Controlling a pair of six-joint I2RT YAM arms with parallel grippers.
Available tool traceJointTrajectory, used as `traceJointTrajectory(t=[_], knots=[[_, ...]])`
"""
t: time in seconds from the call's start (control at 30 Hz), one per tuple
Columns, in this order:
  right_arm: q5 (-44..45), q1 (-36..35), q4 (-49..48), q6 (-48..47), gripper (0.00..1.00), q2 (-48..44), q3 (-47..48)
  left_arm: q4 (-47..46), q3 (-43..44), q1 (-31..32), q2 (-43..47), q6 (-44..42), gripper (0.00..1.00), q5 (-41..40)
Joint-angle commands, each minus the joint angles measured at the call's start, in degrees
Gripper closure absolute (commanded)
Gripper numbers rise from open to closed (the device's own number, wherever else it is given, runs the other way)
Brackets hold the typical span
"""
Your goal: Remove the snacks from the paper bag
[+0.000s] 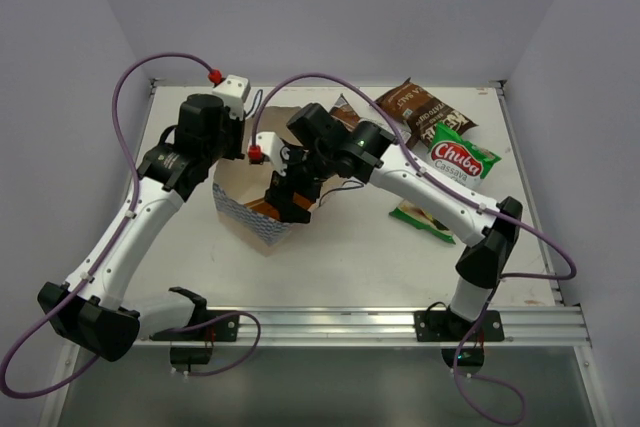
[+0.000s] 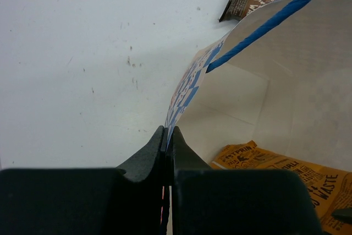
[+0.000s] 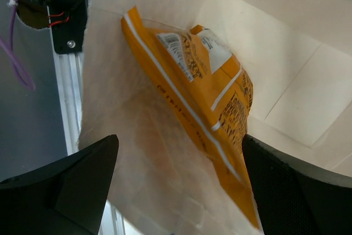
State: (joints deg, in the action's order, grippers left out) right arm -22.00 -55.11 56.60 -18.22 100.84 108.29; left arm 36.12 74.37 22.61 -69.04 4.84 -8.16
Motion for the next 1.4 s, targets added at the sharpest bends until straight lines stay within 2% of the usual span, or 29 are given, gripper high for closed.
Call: traceJointTrajectory(t=[0.0, 0.17, 0.27, 0.33, 0.37, 0.4, 0.53, 0.6, 0.87, 1.07, 1.17, 1.37], knots=[[0.82, -0.17, -2.98, -2.17, 0.04, 1.99, -0.45, -3.42, 2.27, -0.37, 0.13, -1.41, 1.0, 1.57], [0.91, -0.17, -4.48, -2.17, 0.05, 2.43, -0.1, -2.98, 2.45, -0.29, 0.22, -1.5, 1.0, 1.57], [1.35, -0.17, -6.41, -2.35, 0.09, 2.78, -1.24, -2.98, 2.36, -0.29, 0.39, -1.41, 1.0, 1.83], [1.87, -0.17, -6.59, -2.35, 0.16, 3.92, -1.24, -2.81, 2.45, -0.29, 0.39, -1.41, 1.0, 2.1], [1.87, -0.17, -6.5, -2.44, 0.22, 4.28, -0.98, -2.9, 2.45, -0.29, 0.48, -1.33, 1.0, 2.01], [1.87, -0.17, -6.33, -2.61, 0.4, 4.45, -0.8, -2.81, 2.45, -0.29, 0.48, -1.33, 1.0, 1.84], [2.83, -0.17, -6.94, -2.61, 0.89, 3.06, -0.1, -2.55, 2.45, -0.29, 0.57, -1.15, 1.0, 1.4], [3.63, -0.17, -7.12, -2.87, 0.99, 1.39, 0.17, -2.54, 2.36, -0.29, 0.66, -0.62, 1.0, 0.96], [5.3, -0.17, -5.62, -1.65, 1.0, -5.38, 7.62, -2.19, 1.04, -0.29, 0.74, 1.31, 1.0, -2.47], [9.6, -0.08, -10.45, 0.81, 1.0, -14.78, 10.98, -1.67, 0.25, -0.37, 0.48, 3.24, 1.0, -5.11], [12.85, -0.08, -16.15, 2.74, 1.0, -19.44, 8.7, -1.67, -0.28, -0.37, 0.48, 4.12, 1.0, -5.02], [27.43, 0.09, -33.55, 4.94, 1.0, -29.02, -1.75, -1.23, -1.33, -0.37, 0.92, 5.35, 1.0, -6.95]])
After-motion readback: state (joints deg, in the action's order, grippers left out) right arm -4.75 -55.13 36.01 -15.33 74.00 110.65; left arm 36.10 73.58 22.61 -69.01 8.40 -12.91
